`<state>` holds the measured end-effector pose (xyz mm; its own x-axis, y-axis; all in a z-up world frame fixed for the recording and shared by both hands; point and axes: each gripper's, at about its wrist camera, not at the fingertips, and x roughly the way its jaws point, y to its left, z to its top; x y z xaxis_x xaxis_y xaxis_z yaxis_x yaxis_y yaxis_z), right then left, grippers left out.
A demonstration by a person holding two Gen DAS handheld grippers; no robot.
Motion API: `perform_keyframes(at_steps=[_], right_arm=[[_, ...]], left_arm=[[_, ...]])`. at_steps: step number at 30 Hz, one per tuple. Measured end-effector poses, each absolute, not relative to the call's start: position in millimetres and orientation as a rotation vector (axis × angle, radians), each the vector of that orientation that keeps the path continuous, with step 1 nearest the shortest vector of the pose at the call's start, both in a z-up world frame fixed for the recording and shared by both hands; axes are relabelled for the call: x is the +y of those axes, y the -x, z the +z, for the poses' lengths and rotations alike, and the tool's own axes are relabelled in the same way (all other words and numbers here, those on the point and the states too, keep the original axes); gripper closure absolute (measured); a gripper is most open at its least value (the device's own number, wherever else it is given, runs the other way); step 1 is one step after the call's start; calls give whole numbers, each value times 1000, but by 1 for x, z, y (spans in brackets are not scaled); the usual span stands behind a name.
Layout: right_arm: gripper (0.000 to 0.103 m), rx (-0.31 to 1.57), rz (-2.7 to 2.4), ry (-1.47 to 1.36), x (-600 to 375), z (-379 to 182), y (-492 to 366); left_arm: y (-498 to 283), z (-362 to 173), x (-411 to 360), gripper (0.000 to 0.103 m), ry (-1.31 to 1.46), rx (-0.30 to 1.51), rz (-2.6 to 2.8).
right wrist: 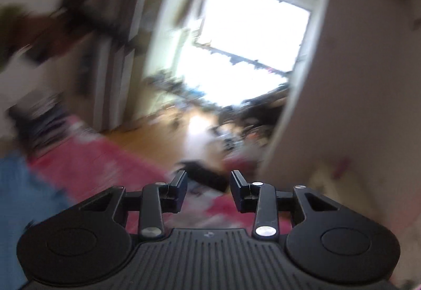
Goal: Fold clothes
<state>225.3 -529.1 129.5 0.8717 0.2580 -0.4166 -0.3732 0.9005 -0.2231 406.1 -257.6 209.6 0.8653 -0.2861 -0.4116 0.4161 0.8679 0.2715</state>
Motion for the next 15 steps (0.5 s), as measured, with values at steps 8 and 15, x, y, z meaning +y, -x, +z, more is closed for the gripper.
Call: perform_keyframes(at_steps=[8,15], right_arm=[[63,678,233,-413,-568,-125,-216],[55,783,140,-766,-622,-182,-269]], left_arm=[[-340,67,-199,61,-476,547,-253],[-319,-12,-160,61,-369,790,-219]])
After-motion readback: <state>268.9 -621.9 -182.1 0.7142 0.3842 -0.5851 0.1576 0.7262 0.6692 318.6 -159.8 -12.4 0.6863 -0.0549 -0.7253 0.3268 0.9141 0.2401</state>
